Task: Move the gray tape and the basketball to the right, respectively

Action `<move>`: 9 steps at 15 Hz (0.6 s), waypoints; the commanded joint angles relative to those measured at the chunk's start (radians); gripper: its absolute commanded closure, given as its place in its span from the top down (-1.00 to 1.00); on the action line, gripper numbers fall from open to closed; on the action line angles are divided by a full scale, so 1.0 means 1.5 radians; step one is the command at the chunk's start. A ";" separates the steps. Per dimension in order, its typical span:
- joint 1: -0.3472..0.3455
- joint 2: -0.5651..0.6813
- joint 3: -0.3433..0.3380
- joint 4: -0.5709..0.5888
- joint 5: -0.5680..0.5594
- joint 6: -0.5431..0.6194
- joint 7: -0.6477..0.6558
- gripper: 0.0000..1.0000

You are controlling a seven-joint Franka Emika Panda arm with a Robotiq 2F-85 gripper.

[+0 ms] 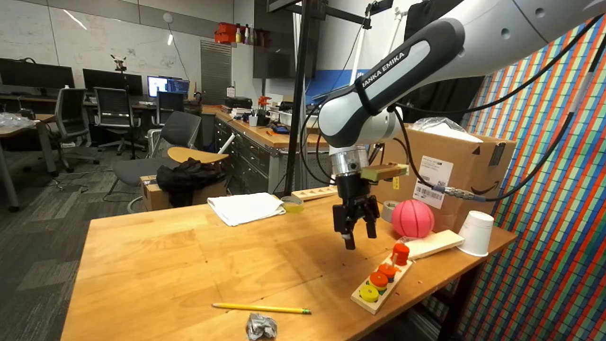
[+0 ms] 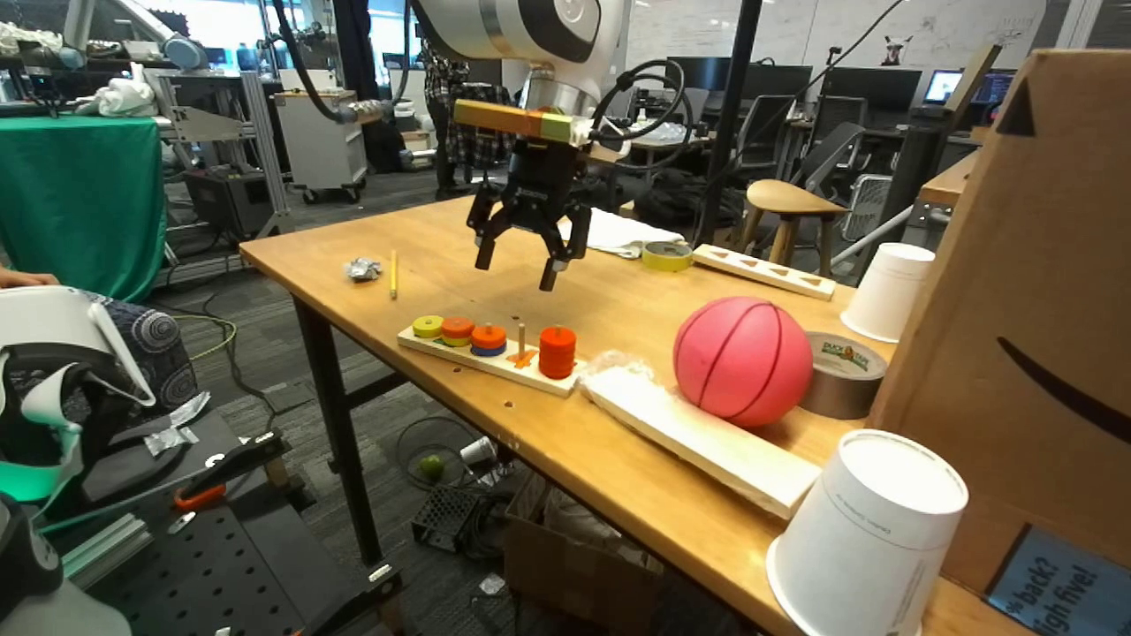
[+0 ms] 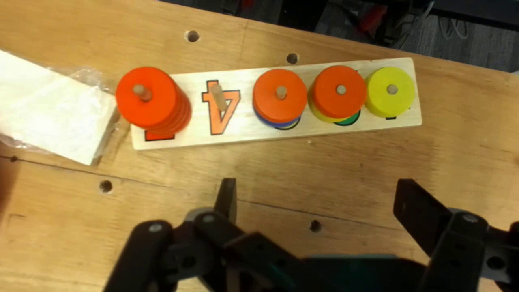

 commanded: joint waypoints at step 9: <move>-0.059 0.068 -0.032 0.060 0.078 0.029 0.037 1.00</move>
